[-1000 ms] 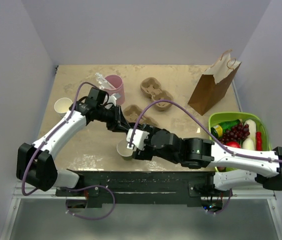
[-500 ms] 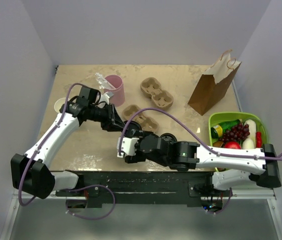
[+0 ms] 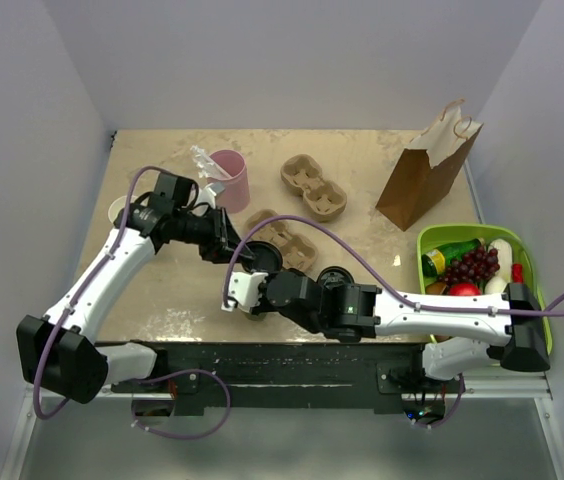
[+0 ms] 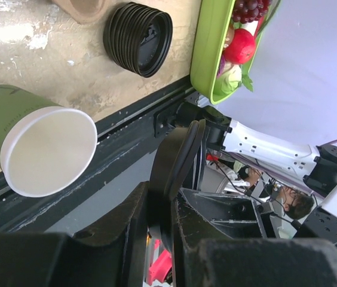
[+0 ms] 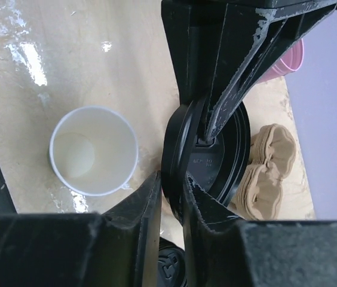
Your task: Pack the takeout coffee
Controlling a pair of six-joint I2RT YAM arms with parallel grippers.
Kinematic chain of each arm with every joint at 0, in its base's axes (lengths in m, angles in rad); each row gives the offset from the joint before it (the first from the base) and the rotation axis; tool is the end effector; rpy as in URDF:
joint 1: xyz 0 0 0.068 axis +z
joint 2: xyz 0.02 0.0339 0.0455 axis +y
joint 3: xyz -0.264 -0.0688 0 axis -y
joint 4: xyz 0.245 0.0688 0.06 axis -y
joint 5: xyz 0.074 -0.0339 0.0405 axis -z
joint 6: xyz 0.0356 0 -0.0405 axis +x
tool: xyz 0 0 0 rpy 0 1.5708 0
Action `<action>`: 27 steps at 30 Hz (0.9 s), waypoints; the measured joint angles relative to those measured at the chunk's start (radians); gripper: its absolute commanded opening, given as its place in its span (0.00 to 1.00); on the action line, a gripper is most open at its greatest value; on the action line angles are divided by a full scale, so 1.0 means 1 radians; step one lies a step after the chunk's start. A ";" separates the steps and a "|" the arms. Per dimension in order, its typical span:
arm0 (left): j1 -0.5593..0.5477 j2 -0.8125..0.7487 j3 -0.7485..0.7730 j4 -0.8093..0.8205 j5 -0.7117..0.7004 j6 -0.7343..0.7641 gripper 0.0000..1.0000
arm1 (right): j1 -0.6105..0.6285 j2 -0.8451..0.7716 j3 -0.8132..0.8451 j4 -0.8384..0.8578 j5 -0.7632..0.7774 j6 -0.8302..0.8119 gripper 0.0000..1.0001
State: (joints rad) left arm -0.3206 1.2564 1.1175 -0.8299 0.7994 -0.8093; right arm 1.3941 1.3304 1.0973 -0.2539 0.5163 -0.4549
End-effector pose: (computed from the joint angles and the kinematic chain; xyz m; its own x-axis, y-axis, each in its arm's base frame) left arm 0.2247 -0.1015 0.3086 -0.9776 -0.2071 0.0370 -0.1487 0.5562 -0.8176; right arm 0.0704 0.2943 0.3226 0.2686 -0.6697 -0.6924 -0.7363 0.3207 -0.5958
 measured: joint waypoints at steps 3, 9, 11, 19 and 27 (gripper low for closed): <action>0.000 -0.005 0.010 -0.006 0.000 0.000 0.39 | 0.002 -0.002 0.000 0.006 0.008 0.000 0.10; 0.000 -0.018 0.037 -0.028 -0.006 0.022 0.83 | 0.006 -0.012 0.000 0.033 -0.024 0.058 0.06; 0.000 -0.031 0.040 -0.029 -0.001 0.029 0.92 | 0.006 -0.027 0.000 0.033 -0.059 0.117 0.04; 0.000 -0.094 0.116 -0.086 -0.042 0.079 1.00 | 0.006 -0.059 0.000 0.019 -0.180 0.482 0.05; 0.000 -0.281 0.151 -0.121 -0.319 0.114 1.00 | -0.013 -0.081 -0.001 -0.016 -0.234 0.869 0.10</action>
State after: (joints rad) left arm -0.3206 0.9752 1.2686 -0.9504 0.4801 -0.6952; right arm 1.3811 1.2495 1.0966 -0.2699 0.2825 0.4137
